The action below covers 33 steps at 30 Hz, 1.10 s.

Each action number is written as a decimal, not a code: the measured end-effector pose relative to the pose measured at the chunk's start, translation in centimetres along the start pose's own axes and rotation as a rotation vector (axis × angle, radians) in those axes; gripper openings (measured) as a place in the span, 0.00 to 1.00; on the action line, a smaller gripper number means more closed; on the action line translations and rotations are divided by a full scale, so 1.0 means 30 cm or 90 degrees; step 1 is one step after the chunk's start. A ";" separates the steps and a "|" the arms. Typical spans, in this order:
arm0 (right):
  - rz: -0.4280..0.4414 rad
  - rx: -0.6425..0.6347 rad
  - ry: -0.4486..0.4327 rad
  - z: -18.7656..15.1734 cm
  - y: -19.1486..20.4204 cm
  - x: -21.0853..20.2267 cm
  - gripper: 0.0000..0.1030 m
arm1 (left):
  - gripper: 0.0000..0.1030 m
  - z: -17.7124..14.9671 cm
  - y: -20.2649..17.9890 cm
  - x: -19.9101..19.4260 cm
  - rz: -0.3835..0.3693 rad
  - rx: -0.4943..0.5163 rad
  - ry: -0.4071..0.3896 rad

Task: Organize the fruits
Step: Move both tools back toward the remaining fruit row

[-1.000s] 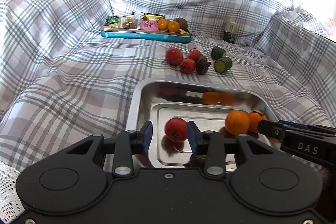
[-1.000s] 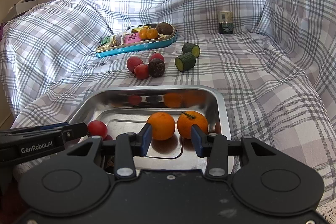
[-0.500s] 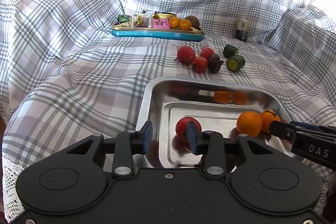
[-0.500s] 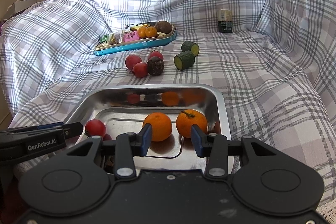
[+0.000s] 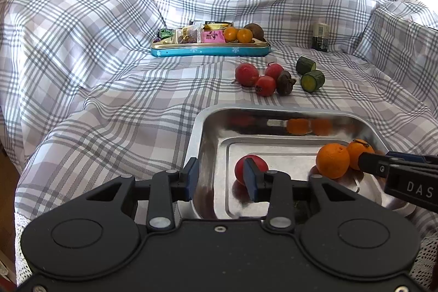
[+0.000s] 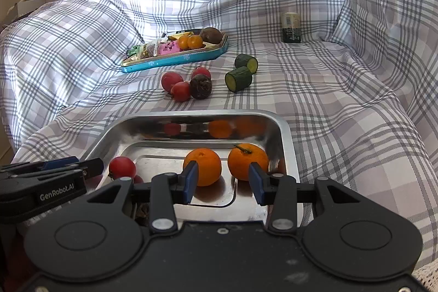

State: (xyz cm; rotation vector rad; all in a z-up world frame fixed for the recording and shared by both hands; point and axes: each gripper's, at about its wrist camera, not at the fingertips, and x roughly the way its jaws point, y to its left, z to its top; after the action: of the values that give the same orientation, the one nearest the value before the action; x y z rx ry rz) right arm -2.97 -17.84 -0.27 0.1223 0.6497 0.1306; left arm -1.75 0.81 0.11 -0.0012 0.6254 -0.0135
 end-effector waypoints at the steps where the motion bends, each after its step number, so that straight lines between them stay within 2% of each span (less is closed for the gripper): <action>1: -0.001 0.000 0.000 0.001 0.001 0.001 0.43 | 0.46 0.000 -0.002 -0.001 0.002 0.003 -0.002; 9: -0.023 -0.019 0.015 0.008 0.018 0.009 0.43 | 0.46 0.012 -0.031 0.012 0.012 0.037 0.011; 15: -0.021 -0.054 0.015 0.027 0.041 0.012 0.43 | 0.46 0.034 -0.030 0.022 0.002 0.034 0.017; 23: -0.020 -0.083 -0.017 0.104 0.052 0.033 0.43 | 0.46 0.098 -0.039 0.061 0.007 0.046 0.001; 33: -0.043 -0.066 -0.024 0.207 0.028 0.128 0.43 | 0.46 0.175 -0.057 0.127 0.006 0.070 -0.006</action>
State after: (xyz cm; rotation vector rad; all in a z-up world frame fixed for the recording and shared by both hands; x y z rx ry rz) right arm 3.76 -16.86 2.49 0.0038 0.6073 0.0969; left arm 4.39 -0.96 2.15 0.1080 0.6140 -0.0384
